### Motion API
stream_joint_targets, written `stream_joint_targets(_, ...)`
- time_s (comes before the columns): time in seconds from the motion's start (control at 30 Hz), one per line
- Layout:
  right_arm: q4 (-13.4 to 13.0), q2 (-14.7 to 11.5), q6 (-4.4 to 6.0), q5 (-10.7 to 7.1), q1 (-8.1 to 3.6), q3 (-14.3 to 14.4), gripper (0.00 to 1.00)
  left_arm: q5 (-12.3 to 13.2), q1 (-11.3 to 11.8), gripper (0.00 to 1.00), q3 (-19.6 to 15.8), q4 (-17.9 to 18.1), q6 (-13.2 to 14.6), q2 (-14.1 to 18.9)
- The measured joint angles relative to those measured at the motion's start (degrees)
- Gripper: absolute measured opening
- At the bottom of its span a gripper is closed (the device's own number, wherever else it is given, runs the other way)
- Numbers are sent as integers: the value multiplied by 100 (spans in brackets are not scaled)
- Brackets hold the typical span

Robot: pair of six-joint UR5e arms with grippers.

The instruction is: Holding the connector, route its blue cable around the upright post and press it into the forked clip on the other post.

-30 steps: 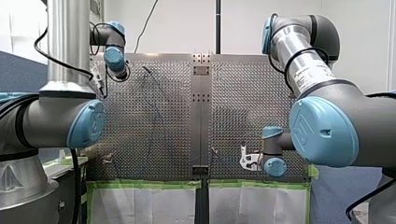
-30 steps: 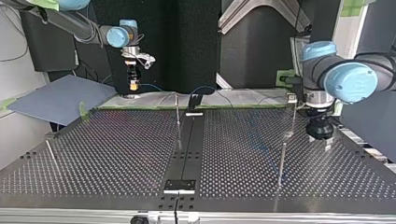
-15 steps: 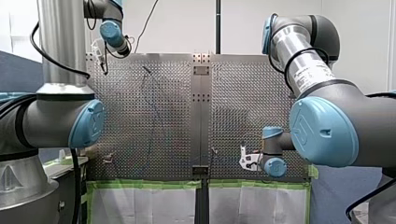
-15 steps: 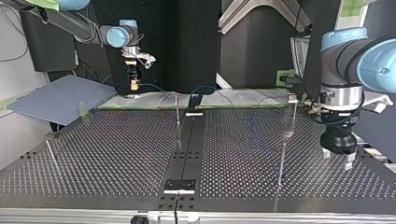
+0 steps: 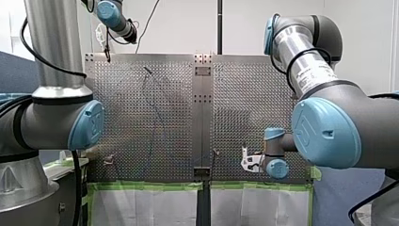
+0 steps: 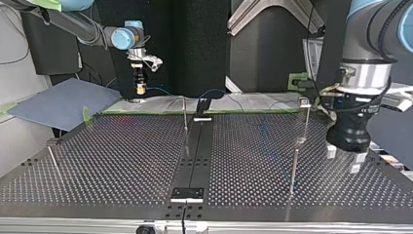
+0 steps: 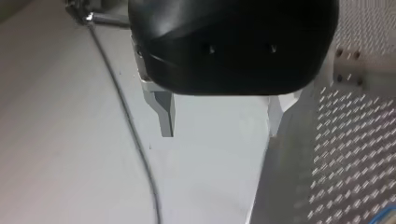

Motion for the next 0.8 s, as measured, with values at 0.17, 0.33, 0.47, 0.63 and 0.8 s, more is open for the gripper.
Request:
stream_joint_targets(0.17, -3, -1, 3, 0, 0, 0, 0, 252, -99, 100, -6, -257, 21, -90)
stream_joint_targets(0.33, -3, -1, 4, 0, -2, 0, 0, 290, -190, 100, -8, -496, 91, -287)
stream_joint_targets(0.47, -3, -2, 4, 0, -1, 0, 0, 217, -230, 100, -8, -588, 133, -441)
stream_joint_targets(0.63, -3, -2, 2, -4, 0, 0, 0, 108, -245, 100, -8, -557, 133, -525)
stream_joint_targets(0.8, -2, -2, 3, -8, 0, 1, 0, 84, -247, 100, -8, -545, 128, -536)
